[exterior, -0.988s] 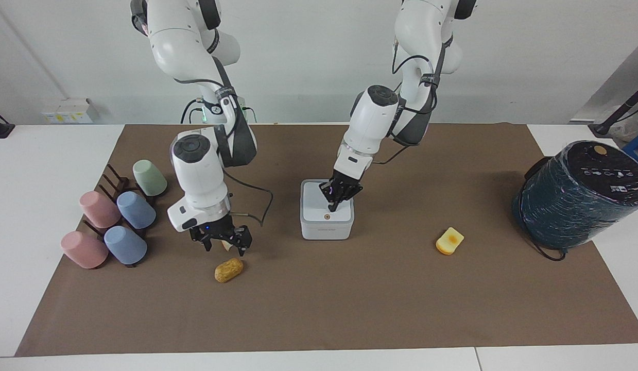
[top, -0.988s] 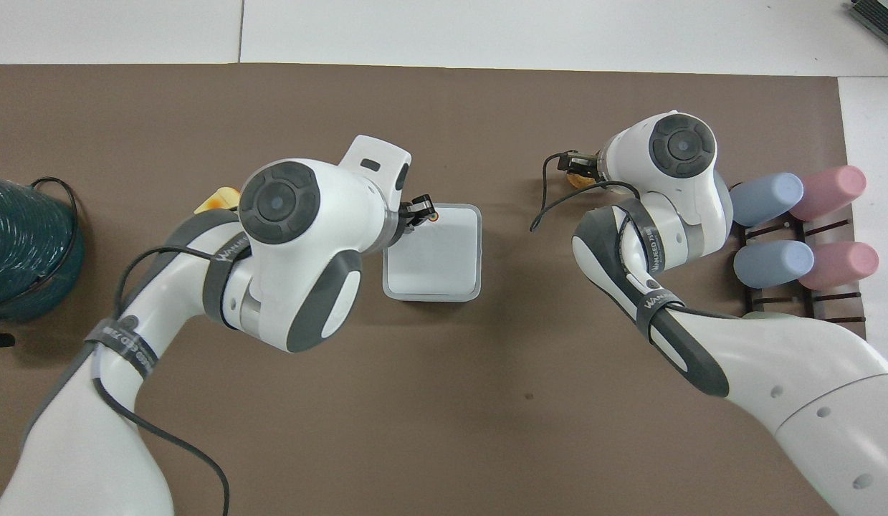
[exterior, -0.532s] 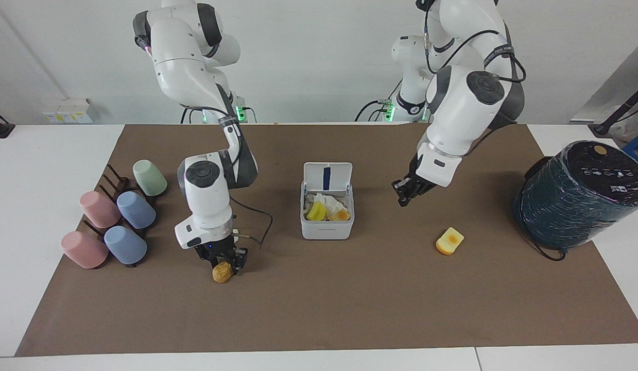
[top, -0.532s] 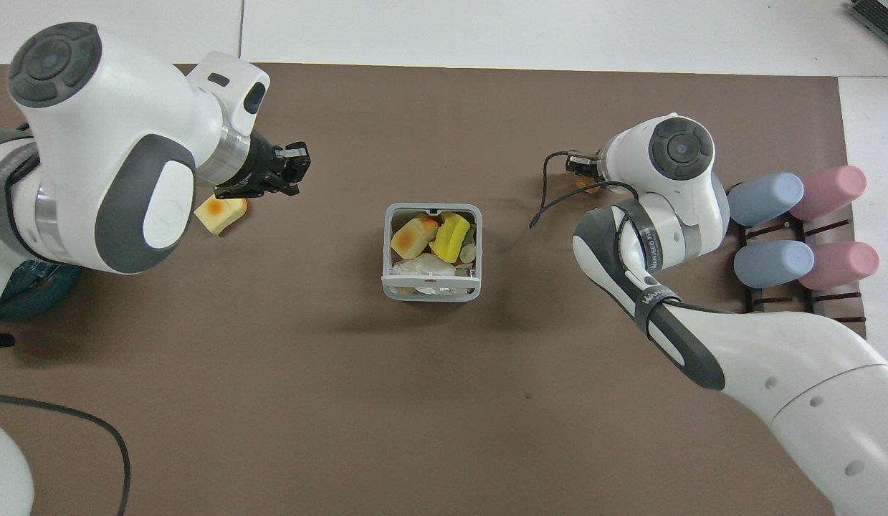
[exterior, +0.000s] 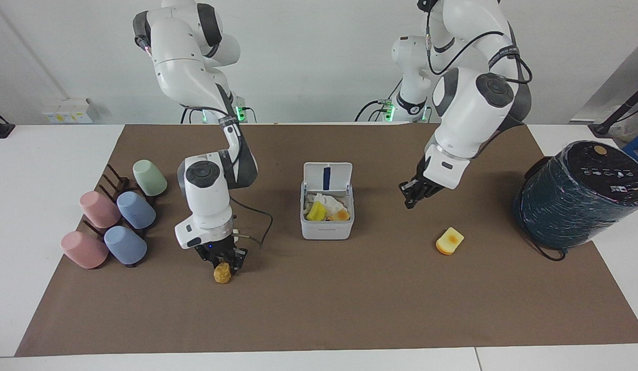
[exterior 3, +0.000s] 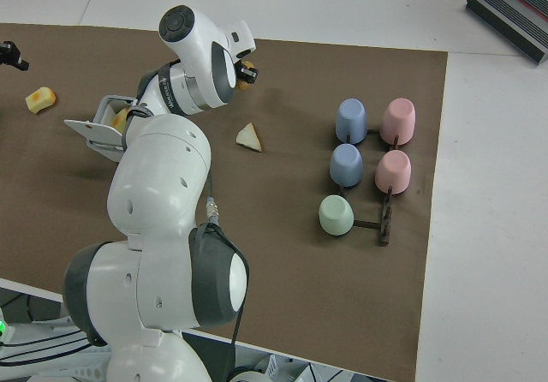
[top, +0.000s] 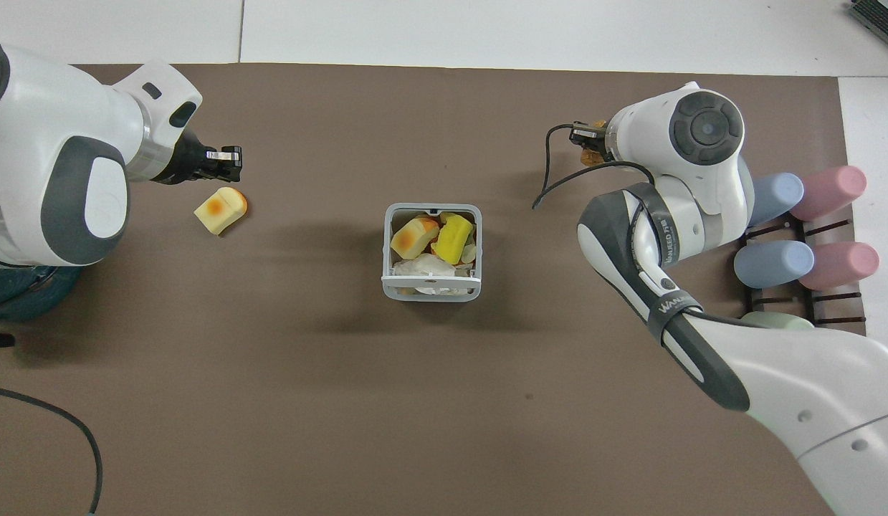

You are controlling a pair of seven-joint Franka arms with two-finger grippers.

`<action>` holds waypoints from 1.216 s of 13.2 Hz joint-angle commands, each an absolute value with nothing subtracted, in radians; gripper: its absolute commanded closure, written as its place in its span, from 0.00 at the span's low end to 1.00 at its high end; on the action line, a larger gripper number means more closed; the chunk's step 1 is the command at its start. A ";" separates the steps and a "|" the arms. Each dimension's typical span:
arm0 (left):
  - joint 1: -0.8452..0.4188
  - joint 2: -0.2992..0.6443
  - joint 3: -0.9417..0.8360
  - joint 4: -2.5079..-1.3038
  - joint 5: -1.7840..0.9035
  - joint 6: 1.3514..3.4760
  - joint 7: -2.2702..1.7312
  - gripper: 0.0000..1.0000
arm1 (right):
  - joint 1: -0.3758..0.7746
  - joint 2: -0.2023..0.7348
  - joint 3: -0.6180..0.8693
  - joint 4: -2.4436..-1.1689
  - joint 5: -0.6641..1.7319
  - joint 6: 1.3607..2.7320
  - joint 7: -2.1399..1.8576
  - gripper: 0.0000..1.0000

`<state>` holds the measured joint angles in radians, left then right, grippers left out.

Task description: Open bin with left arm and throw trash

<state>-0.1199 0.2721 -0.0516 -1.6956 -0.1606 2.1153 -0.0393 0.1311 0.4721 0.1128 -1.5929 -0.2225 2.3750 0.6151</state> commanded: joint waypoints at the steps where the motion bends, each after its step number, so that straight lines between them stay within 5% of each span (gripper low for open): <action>1: -0.095 0.253 -0.054 -1.776 -0.112 2.203 0.061 0.33 | 0.155 0.367 0.190 -1.617 -0.230 2.277 0.644 1.00; 5: -0.071 0.308 -0.054 -1.809 -0.049 2.315 0.248 0.12 | 0.179 0.356 0.311 -1.617 -0.229 2.266 0.647 1.00; 8: -0.069 0.382 -0.054 -1.819 0.073 2.420 0.281 0.11 | 0.219 0.356 0.333 -1.626 -0.174 2.246 0.649 1.00; 13: -0.057 0.377 -0.052 -1.908 0.129 2.453 0.330 0.11 | 0.256 0.338 0.356 -1.657 -0.121 2.192 0.761 1.00; 14: -0.057 0.374 -0.052 -1.931 0.129 2.467 0.330 0.11 | 0.258 0.331 0.356 -1.666 -0.115 2.191 0.764 0.80; 16: -0.057 0.370 -0.052 -1.982 0.129 2.502 0.328 0.12 | 0.258 0.331 0.356 -1.658 -0.101 2.171 0.764 0.04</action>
